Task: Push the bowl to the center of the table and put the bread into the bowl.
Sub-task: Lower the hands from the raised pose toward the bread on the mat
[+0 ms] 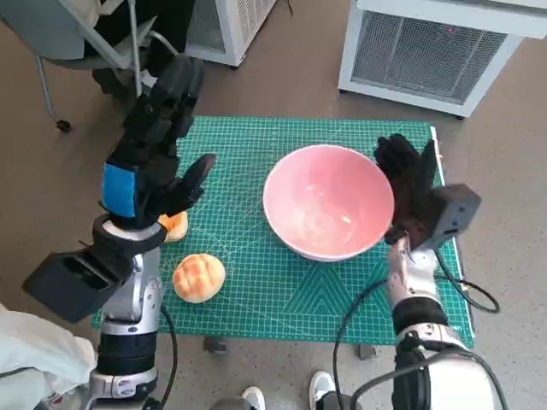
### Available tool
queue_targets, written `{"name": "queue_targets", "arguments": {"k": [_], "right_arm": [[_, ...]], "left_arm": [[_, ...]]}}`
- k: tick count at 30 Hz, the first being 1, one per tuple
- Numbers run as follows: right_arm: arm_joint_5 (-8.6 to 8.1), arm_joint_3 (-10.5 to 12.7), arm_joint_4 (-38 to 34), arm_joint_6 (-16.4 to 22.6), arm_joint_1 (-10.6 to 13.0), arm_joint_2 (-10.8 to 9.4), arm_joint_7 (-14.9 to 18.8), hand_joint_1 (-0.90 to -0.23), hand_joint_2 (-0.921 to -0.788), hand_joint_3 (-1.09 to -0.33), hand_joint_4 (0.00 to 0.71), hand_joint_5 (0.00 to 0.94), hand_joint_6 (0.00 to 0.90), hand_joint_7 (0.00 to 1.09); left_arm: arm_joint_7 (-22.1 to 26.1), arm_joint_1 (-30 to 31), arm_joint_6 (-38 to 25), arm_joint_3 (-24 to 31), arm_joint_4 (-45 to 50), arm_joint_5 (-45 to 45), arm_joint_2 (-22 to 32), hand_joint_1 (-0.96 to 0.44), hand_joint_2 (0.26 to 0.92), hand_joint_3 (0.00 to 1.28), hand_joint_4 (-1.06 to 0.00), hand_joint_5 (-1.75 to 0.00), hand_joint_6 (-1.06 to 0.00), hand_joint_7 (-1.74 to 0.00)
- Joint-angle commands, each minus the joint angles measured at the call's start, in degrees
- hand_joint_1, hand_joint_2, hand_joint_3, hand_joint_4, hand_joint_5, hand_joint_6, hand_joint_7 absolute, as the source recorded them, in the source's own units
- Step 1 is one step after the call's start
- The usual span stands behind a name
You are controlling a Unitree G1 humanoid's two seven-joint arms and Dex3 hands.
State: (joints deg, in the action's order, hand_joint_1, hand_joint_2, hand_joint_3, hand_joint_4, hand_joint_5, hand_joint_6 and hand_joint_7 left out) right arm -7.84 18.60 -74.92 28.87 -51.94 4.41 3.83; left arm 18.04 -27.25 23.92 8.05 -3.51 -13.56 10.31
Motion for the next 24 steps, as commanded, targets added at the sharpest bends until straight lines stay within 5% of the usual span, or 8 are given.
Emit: {"name": "queue_targets", "arguments": {"k": [1,15,24], "right_arm": [[1.39,-0.67,-1.32,-2.47,-0.46,-1.16,-1.52,-0.497,-0.921,-0.875,0.222,0.006,0.112,0.33],[2.36,-1.28,-0.88,-3.93,-1.99,0.08,-0.67,-0.501,-0.921,-0.902,0.192,0.001,0.104,0.28],[2.24,-2.1,2.27,3.56,-2.6,1.74,0.31,-0.522,-0.921,-0.879,0.205,0.006,0.122,0.27]], "left_arm": [[-0.45,1.16,0.47,0.8,1.04,0.48,0.94,-0.45,0.921,0.36,-0.26,0.0,-0.39,-0.01],[-0.62,4.15,-0.03,2.43,3.46,0.65,3.28,-0.46,0.921,0.36,-0.24,0.0,-0.36,0.0],[0.8,6.4,-0.08,5.7,4.92,1.66,9.7,-0.47,0.921,0.37,-0.24,0.0,-0.35,0.0]]}}
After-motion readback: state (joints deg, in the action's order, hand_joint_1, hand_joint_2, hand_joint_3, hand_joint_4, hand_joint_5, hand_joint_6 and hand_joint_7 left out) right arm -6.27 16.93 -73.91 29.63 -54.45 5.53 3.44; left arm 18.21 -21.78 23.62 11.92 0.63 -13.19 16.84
